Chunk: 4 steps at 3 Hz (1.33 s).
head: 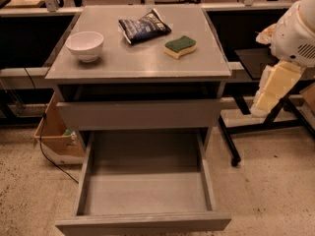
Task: Place sponge into middle drawer
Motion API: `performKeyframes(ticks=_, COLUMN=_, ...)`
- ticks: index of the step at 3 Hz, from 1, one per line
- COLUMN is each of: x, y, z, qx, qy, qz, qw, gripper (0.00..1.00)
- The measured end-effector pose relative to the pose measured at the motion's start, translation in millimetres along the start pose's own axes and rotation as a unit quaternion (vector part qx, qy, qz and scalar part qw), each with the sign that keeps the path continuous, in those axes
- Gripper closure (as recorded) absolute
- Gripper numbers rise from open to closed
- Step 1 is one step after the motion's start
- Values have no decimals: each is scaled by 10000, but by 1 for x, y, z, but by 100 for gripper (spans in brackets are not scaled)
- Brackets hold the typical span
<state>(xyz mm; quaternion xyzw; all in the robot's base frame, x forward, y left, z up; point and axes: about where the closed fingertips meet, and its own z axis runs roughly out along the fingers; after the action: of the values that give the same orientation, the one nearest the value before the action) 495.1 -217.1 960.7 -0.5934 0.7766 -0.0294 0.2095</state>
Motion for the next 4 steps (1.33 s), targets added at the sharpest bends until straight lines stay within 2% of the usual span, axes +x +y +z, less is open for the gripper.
performKeyframes(ticks=1, x=-30, y=-59, z=40, qx=125, qy=-444, qz=-94, qw=9989, gripper=0)
performKeyframes(ticks=3, x=-87, y=-134, z=95, qx=123, qy=-939, qz=-208, qw=9953, gripper=0)
performKeyframes(ticks=4, x=-87, y=-134, z=95, qx=122, qy=-940, qz=-207, qw=9953, gripper=0)
